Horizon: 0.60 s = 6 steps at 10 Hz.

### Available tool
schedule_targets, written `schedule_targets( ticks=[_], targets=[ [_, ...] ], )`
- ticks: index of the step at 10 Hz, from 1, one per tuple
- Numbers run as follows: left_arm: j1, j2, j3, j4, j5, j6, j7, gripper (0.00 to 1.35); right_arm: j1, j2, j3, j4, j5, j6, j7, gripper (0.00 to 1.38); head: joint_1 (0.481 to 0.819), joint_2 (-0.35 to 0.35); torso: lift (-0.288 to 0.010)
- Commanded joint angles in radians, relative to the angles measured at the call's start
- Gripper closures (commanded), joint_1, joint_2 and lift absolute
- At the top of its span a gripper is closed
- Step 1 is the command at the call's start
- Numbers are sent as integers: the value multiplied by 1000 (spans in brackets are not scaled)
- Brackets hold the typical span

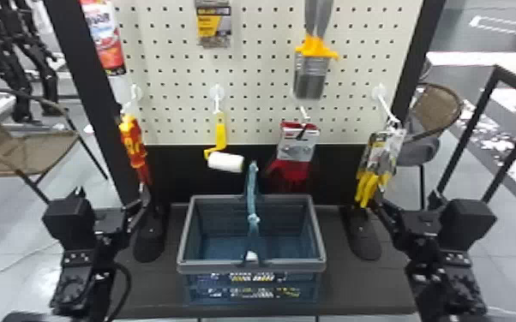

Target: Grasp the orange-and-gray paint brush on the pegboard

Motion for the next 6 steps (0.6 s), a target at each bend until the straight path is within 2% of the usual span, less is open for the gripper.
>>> schedule_targets(
  ticks=[1,6],
  targets=[
    [2,0,2,0,1,-2,0,128,1,1,1,0,1,-1,0,185,549,0,-100],
    [2,-2,3,0,-1,-5,0,128,1,1,-1,-5,5,0,-2,185,549,0,-100]
  ],
)
